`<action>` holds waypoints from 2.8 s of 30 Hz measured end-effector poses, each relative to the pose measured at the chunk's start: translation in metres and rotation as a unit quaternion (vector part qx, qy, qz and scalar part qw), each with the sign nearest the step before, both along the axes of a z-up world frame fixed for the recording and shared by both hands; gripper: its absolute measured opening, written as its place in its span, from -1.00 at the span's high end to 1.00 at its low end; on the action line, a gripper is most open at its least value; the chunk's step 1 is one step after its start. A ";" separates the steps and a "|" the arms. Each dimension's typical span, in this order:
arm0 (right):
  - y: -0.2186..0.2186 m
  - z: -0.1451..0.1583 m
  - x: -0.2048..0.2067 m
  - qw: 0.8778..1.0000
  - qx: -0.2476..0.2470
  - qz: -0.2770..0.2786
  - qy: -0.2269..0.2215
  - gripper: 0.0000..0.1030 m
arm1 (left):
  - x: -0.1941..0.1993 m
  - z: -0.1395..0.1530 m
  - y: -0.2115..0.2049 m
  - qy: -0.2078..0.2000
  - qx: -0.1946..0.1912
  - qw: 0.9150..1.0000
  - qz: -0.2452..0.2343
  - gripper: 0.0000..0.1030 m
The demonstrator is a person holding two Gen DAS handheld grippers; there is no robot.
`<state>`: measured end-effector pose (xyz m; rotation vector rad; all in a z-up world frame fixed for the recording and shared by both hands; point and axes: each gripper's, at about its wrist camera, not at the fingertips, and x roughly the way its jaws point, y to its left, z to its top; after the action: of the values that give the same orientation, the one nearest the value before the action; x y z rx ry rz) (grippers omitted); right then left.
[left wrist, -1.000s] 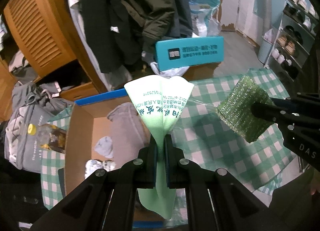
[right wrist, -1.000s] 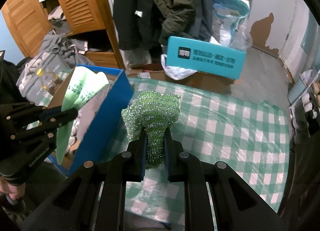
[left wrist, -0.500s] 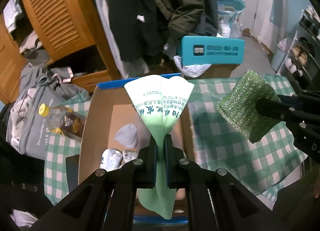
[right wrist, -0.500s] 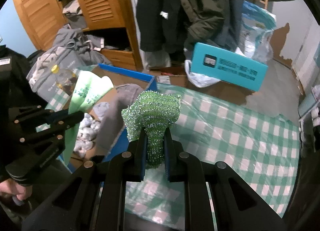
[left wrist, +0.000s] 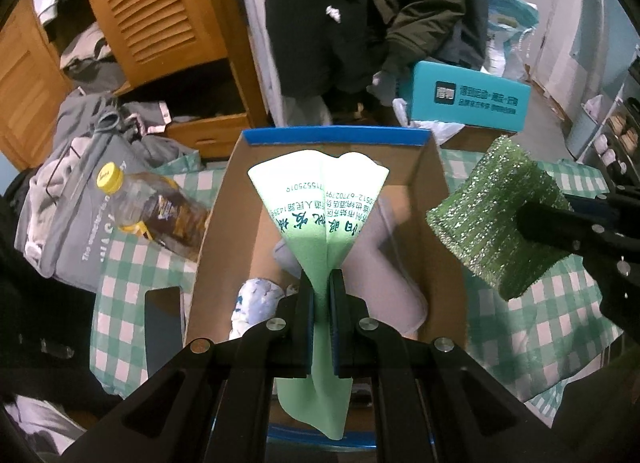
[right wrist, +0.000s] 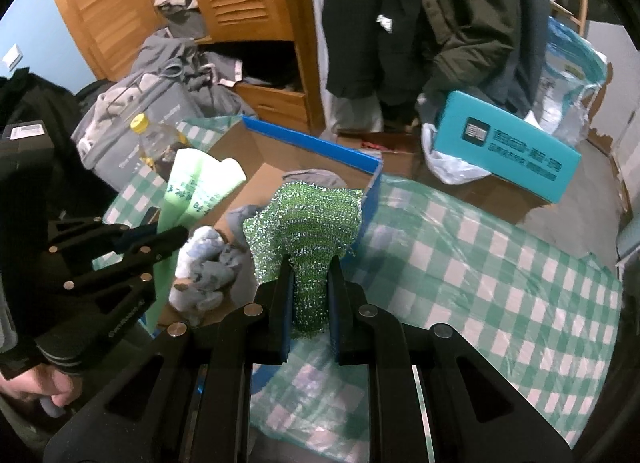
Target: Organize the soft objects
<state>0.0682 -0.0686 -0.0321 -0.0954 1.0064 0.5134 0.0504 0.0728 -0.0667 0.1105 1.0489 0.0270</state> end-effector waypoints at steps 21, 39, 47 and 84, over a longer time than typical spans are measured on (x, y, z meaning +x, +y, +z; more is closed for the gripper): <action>0.063 -0.034 0.023 0.998 -0.009 0.048 0.040 0.61 | 0.017 -0.031 0.038 0.031 -0.002 0.998 0.061 0.78; 0.045 -0.016 0.020 1.000 -0.029 0.000 0.001 -0.23 | 0.003 0.001 0.038 -0.007 0.002 0.998 0.065 -0.36; 0.018 0.012 0.005 0.999 -0.013 -0.033 -0.024 -0.28 | -0.008 0.028 0.024 -0.037 0.004 0.998 0.045 -0.59; -0.068 0.059 -0.029 0.989 0.014 -0.111 -0.092 -0.30 | -0.032 0.086 -0.025 -0.093 -0.012 0.996 0.003 -0.98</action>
<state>0.0393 -0.1363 0.0264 -0.0051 0.8171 0.3075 0.0183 0.0475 0.0194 0.0821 0.8639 0.0290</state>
